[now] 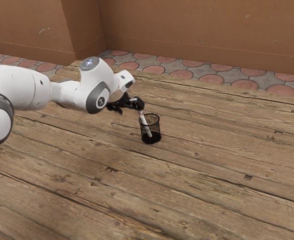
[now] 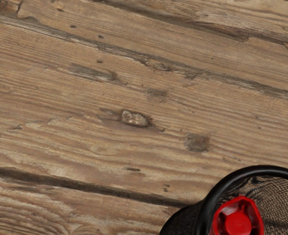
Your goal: Take the marker out of the pen holder and place it to the left of the pen holder.
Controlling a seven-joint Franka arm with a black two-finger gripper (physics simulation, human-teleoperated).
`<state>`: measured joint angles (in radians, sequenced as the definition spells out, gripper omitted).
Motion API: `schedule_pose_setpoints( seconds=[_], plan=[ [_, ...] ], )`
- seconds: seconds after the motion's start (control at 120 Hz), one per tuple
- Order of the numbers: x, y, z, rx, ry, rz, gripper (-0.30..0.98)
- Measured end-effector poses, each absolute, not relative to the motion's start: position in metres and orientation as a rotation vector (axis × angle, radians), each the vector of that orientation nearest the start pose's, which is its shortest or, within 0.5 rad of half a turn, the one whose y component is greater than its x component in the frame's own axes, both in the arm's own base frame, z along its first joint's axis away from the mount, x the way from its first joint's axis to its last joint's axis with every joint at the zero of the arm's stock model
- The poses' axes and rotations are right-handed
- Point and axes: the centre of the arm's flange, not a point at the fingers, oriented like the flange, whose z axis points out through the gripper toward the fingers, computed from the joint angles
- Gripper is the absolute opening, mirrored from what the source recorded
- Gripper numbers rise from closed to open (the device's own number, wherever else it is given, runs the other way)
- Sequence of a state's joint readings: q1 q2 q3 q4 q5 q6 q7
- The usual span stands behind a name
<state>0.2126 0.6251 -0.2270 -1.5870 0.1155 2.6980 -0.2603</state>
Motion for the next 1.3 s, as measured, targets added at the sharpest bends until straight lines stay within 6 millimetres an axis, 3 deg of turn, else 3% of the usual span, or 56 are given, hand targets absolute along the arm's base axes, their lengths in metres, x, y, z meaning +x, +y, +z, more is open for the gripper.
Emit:
schedule_pose_setpoints(
  seconds=[0.242, 0.508, 0.633, 0.842, 1.3],
  plan=[
    [0.755, 0.019, 0.326, -3.124, -0.34, -0.881, 0.67],
    [0.755, 0.014, 0.324, -3.129, -0.314, -0.892, 0.61],
    [0.754, 0.001, 0.329, -3.146, -0.293, -0.896, 0.51],
    [0.752, -0.002, 0.327, -3.152, -0.283, -0.882, 0.29],
    [0.75, -0.002, 0.333, -3.172, -0.324, -0.881, 0.05]
  ],
)
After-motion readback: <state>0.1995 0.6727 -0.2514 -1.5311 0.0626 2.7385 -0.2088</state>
